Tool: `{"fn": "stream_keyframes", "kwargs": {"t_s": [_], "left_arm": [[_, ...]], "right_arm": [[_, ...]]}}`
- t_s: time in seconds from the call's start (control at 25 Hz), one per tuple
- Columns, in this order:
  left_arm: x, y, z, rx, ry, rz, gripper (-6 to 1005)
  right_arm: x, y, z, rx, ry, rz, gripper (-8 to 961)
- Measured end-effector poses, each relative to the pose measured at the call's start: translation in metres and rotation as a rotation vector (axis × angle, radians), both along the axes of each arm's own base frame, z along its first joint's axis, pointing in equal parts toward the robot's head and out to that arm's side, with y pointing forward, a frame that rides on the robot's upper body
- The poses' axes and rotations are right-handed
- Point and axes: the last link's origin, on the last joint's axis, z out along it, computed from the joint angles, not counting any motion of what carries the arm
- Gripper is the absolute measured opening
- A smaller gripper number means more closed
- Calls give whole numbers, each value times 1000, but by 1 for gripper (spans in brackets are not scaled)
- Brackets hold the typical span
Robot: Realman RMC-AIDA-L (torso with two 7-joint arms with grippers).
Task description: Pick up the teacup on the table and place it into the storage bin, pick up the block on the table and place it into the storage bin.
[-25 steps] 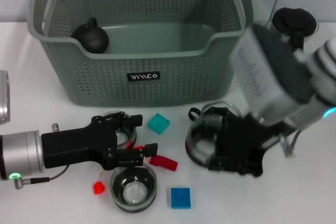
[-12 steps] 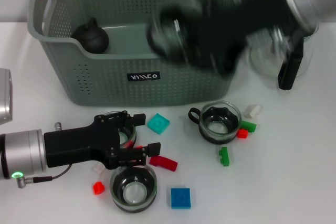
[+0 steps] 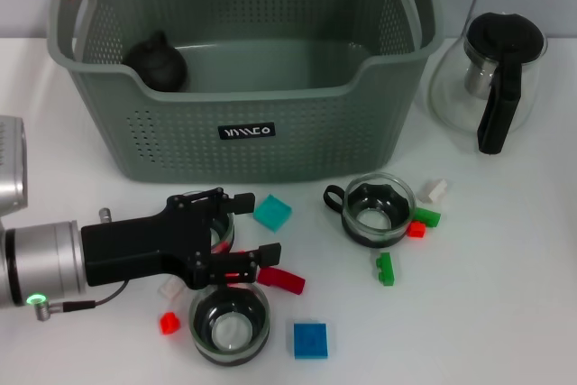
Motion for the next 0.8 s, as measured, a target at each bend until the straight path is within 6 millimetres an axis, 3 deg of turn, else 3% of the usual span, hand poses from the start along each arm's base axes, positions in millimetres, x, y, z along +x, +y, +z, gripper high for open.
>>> {"fn": "stream_keyframes", "kwargs": {"t_s": [0.12, 0.28, 0.8], "left_arm": [[1, 1, -1, 2, -6, 0, 858], [3, 1, -2, 0, -18, 1, 858], [4, 3, -4, 7, -24, 5, 858]], "right_arm": [[19, 24, -16, 53, -29, -55, 63], [41, 40, -37, 149, -101, -61, 64], [59, 34, -69, 160, -173, -62, 67]]}}
